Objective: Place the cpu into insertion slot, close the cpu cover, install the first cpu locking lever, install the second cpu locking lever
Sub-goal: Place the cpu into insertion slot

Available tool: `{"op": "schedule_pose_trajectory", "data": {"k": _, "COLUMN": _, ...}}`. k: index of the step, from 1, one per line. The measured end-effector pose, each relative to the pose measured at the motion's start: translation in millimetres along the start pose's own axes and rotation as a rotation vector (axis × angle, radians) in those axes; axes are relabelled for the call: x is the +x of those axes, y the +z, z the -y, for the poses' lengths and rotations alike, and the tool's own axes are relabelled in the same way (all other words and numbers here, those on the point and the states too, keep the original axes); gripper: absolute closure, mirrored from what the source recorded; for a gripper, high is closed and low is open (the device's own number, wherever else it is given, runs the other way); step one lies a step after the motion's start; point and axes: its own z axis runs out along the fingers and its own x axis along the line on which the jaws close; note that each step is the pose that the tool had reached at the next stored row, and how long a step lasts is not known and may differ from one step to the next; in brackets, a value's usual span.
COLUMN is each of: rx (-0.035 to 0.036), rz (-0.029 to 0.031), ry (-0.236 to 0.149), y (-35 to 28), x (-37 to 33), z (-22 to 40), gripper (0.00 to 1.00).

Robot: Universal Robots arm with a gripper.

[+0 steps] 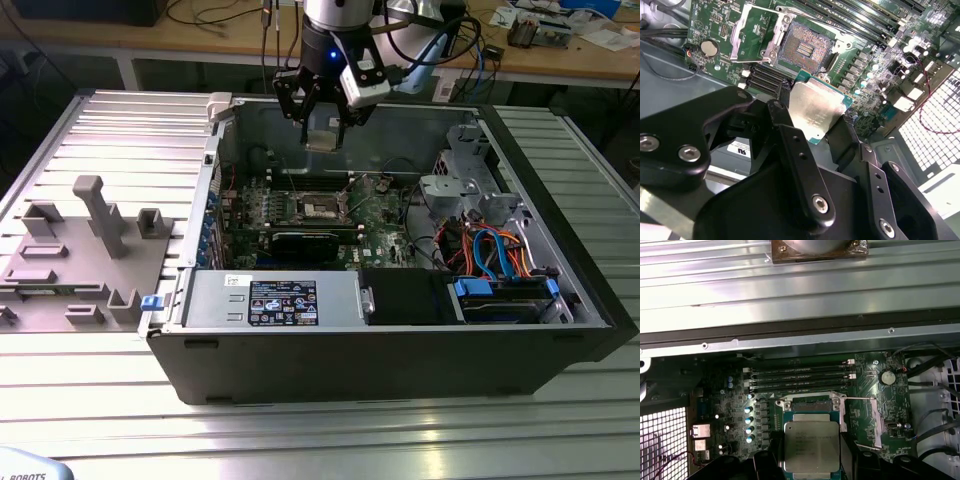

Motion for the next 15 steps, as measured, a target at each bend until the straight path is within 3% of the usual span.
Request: {"op": "schedule_pose_trajectory", "data": {"k": 15, "rx": -0.0004, "rz": 0.0017, "ry": 0.019, "y": 1.0, "x": 0.0, "z": 0.2, "gripper": 0.45}}
